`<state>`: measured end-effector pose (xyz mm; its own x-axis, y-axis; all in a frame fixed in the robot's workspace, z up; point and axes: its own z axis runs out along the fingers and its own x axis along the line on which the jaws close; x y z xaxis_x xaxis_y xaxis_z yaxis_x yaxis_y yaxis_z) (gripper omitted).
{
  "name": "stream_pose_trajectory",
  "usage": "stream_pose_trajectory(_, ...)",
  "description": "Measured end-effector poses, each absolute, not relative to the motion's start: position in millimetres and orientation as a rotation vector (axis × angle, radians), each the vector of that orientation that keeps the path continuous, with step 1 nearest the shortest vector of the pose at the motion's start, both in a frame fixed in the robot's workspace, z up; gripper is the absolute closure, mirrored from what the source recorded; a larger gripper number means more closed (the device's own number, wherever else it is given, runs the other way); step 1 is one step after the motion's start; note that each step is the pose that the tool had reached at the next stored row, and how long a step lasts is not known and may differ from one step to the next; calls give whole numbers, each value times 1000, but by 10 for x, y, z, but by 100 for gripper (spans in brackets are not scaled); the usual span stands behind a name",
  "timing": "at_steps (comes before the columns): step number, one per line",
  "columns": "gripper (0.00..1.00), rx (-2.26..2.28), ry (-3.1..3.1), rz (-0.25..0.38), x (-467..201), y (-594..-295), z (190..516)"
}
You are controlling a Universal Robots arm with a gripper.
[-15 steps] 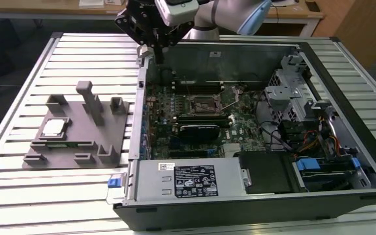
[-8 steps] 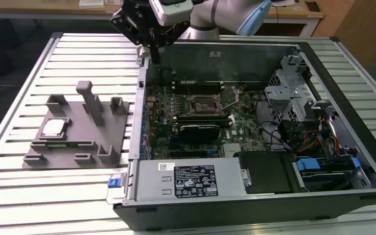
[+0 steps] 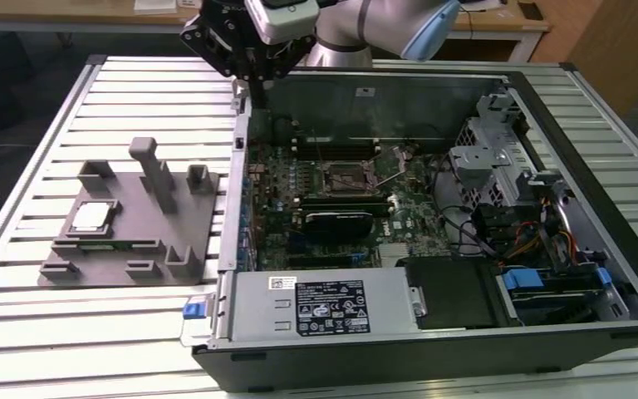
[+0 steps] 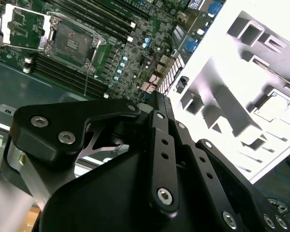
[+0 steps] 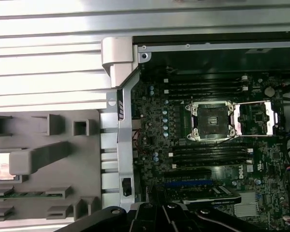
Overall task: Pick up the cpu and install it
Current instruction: 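Reach for the cpu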
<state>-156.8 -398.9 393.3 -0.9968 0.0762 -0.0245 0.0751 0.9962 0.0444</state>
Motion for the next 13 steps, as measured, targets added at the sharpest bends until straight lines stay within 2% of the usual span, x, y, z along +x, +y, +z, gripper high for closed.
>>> stream_pose_trajectory(13,89,118,3112,68,-1687,-3990,3933)
